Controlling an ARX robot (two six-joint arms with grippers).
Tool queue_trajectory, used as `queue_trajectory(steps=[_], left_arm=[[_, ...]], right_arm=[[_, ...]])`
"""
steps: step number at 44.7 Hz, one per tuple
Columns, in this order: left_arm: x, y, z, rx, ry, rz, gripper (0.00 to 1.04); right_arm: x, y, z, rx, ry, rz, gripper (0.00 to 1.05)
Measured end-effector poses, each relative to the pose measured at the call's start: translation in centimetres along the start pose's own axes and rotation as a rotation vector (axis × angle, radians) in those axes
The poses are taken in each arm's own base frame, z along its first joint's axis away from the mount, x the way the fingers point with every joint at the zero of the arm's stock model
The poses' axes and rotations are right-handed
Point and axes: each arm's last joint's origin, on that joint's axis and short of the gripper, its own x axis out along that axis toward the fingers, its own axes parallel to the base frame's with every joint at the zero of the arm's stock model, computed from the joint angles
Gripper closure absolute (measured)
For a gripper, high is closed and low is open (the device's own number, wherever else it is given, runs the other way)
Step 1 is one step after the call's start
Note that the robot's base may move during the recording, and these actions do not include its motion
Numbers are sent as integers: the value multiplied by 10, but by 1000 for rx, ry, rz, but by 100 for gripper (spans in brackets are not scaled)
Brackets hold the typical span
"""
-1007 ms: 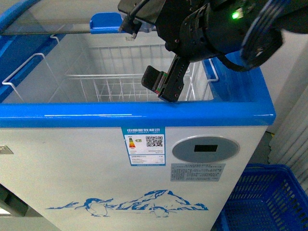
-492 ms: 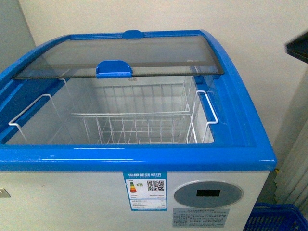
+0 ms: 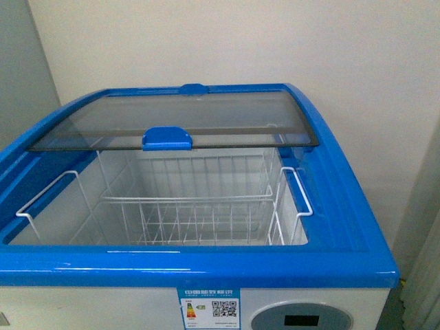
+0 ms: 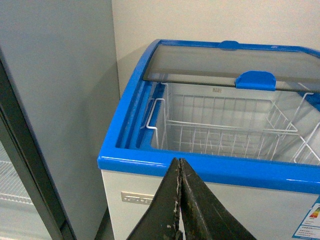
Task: Put drink in fridge
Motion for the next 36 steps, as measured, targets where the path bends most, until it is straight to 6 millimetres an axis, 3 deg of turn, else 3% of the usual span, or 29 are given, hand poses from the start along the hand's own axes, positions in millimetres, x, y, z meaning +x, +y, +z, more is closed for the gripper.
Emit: queue_trajectory(steps=[4, 15, 36], left_arm=[[0, 0, 0, 0, 0, -2, 102], [0, 0, 0, 0, -1, -1, 102], [0, 0, 0, 0, -1, -1, 102]], right_arm=[[-4, -4, 1, -18, -99, 13, 50], [-1, -16, -20, -42, -79, -11, 102], [-2, -17, -33, -44, -110, -9, 102]])
